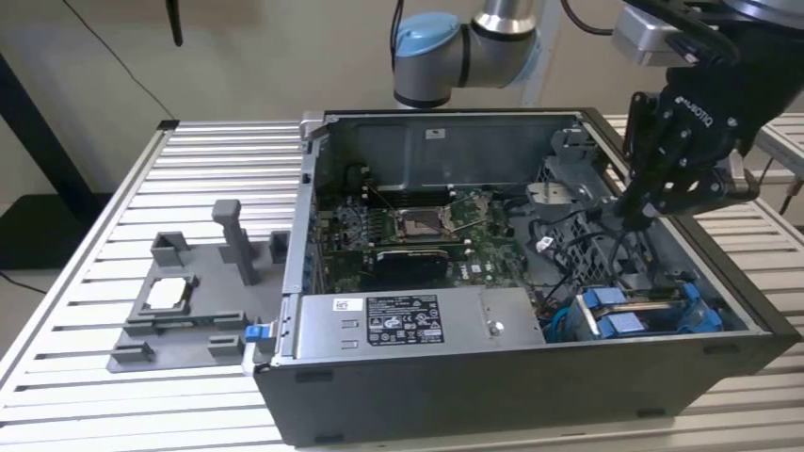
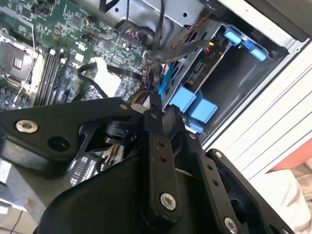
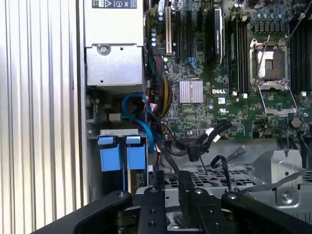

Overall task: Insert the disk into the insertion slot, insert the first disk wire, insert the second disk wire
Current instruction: 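Insert the second disk wire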

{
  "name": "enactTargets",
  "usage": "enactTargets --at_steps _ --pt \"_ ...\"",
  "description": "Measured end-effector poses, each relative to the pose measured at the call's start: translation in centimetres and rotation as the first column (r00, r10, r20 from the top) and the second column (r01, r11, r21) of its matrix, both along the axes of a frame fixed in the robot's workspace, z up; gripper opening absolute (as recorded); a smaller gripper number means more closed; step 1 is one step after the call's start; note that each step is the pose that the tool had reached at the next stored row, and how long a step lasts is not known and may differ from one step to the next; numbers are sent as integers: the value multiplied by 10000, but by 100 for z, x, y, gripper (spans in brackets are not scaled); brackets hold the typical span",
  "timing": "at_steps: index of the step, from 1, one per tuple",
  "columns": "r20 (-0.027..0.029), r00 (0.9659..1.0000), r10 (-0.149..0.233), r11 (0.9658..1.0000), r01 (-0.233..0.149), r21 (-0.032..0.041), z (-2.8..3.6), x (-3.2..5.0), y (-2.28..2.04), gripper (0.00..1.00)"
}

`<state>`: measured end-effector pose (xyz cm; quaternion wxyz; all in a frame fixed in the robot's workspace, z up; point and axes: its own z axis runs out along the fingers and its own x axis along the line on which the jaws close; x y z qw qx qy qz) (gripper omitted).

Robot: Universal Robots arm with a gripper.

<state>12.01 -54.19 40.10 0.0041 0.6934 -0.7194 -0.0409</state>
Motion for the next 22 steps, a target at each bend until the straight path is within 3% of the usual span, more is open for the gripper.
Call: enactTargets --at_steps 4,11,14,18,22 --pt "32 10000 1 10000 -1 0 37 -55 34 27" --pt "42 9994 337 9994 -337 -15 37 -85 148 27" --pt "74 9989 463 9989 -463 -16 37 -103 157 27" --pt "197 9982 573 9984 -572 -22 32 -152 157 27" --pt "384 9972 646 9979 -645 -33 16 -223 157 27"
